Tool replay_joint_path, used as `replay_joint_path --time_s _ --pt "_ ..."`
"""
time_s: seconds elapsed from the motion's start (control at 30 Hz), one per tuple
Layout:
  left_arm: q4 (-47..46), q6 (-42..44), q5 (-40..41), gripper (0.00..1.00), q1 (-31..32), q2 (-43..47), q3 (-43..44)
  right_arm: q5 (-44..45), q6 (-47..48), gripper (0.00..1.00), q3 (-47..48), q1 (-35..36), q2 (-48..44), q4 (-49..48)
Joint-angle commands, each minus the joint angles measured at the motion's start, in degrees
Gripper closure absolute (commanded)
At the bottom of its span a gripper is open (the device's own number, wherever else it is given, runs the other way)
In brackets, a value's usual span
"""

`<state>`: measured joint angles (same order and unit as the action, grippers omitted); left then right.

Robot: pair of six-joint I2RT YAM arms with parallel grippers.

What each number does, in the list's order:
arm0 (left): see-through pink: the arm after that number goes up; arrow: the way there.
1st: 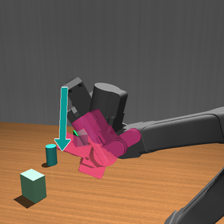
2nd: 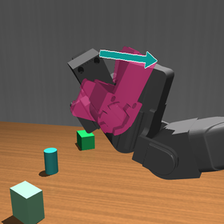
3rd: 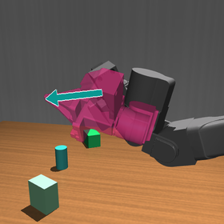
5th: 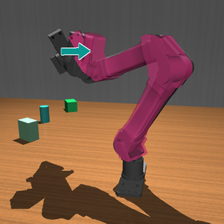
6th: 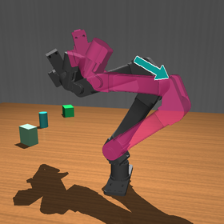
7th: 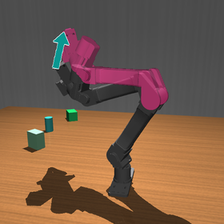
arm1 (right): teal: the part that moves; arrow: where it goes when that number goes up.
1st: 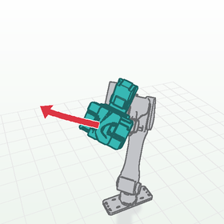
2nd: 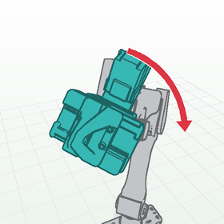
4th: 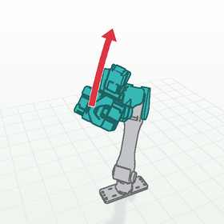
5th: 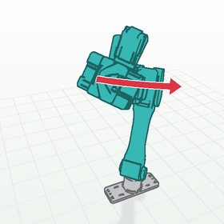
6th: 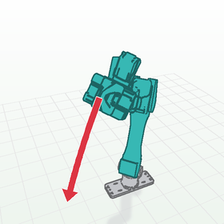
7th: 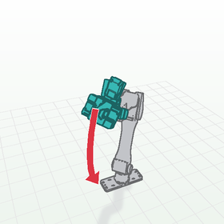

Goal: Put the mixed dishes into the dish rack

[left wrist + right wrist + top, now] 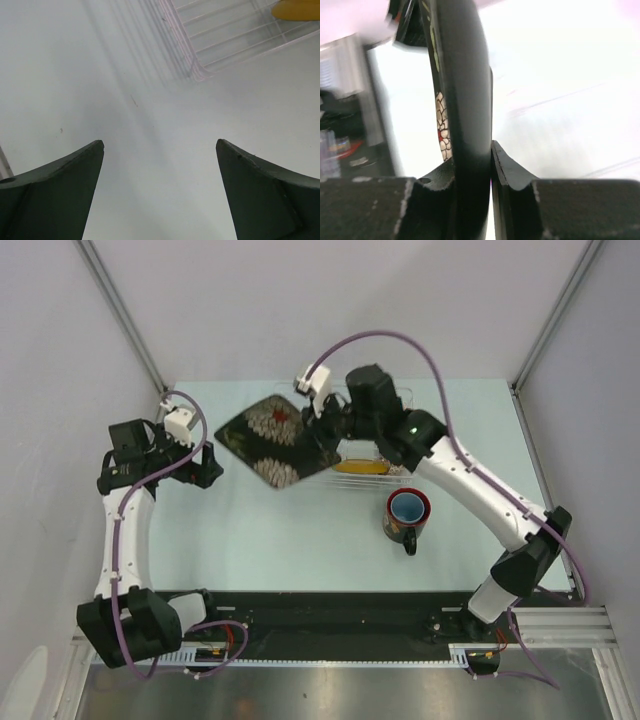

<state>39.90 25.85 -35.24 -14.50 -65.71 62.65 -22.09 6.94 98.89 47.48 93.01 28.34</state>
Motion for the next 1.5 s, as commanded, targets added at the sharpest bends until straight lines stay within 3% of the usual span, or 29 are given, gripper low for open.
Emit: replay_joint_path --time_s 0.0,0.17,0.43,0.73,1.47 --pt "-0.52 -3.96 -4.48 0.00 0.44 -2.40 3.00 9.94 29.06 1.00 14.21 -1.43 0.41 -3.11" --pt "-2.72 -7.56 -2.90 0.01 5.70 -6.08 5.10 15.04 44.20 1.00 22.02 -5.73 5.85 -5.13" --pt "-7.73 -13.80 -1.15 0.01 12.82 -12.85 9.41 25.85 66.15 1.00 17.31 -12.15 11.75 -4.87" --pt "-11.25 -16.27 -0.44 0.03 13.89 -22.17 14.34 27.80 69.17 1.00 18.18 -15.05 19.13 -6.27" --pt "-13.71 -13.98 -0.26 0.04 13.97 -23.32 10.30 25.34 68.29 1.00 16.24 -17.95 22.91 -8.21"
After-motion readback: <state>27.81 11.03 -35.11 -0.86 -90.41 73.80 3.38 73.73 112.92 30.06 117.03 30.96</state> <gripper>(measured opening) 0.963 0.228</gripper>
